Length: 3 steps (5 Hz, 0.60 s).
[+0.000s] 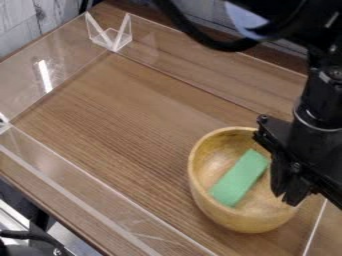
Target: Remove the green block from inside the brown bowl and put it on the table
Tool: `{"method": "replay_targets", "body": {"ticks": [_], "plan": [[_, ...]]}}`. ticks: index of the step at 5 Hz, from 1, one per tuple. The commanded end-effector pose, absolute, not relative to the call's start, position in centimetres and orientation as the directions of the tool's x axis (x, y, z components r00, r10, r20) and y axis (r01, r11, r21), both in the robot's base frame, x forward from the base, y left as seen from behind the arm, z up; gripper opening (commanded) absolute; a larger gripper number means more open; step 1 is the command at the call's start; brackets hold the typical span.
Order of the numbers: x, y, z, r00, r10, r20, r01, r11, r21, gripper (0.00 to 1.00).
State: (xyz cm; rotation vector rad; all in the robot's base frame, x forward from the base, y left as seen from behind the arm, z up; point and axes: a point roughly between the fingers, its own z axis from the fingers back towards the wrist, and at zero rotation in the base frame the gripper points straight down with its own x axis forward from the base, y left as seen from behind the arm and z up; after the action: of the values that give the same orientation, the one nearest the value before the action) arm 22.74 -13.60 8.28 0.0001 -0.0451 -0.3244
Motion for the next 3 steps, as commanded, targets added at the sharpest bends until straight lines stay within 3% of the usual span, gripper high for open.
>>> {"method": "replay_targets", "body": {"ticks": [1,3], "plan": [[23.6,-13.7,10.4,0.943,-0.311,0.12,0.314,0.949,-0.014,0.0],[24.1,-12.6,10.9,0.942,-0.314,0.117,0.316,0.949,-0.006,0.0]]}}
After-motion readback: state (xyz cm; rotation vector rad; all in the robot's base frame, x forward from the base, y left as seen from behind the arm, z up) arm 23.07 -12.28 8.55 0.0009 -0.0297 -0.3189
